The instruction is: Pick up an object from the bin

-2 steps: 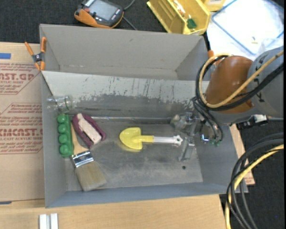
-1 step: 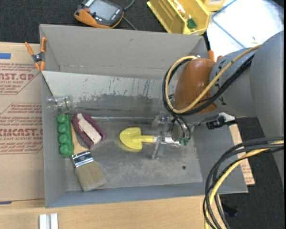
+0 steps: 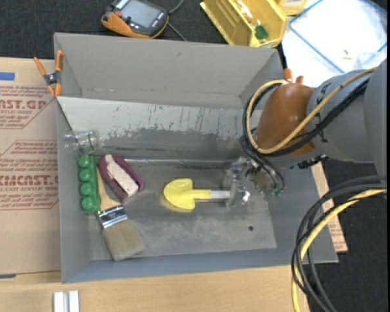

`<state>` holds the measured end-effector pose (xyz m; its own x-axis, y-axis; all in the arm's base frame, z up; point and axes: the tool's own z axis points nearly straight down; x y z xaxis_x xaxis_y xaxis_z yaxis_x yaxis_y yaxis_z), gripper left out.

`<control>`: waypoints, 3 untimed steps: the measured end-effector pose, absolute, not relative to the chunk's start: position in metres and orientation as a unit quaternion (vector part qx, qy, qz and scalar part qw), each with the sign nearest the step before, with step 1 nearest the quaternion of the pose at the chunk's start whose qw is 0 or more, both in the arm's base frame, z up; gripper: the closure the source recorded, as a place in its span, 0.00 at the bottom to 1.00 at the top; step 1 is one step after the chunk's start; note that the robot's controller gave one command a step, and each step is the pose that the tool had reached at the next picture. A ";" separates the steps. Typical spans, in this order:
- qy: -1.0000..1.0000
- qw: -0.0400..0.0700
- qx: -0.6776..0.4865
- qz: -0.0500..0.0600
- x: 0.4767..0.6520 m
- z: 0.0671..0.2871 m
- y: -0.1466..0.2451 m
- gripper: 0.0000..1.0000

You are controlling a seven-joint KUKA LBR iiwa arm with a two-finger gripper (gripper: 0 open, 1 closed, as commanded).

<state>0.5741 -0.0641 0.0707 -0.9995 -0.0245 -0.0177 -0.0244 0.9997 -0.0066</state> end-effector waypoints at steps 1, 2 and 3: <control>1.000 0.009 -0.012 -0.003 0.574 0.071 -0.064 1.00; 1.000 0.009 -0.012 -0.003 0.574 0.071 -0.064 1.00; 1.000 0.009 -0.013 -0.003 0.574 0.071 -0.064 1.00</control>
Offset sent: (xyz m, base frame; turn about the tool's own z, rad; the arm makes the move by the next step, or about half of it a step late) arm 0.0000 0.0000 0.0000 0.0000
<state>0.5741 -0.0639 0.0707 -0.9995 -0.0252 -0.0176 -0.0251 0.9997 -0.0071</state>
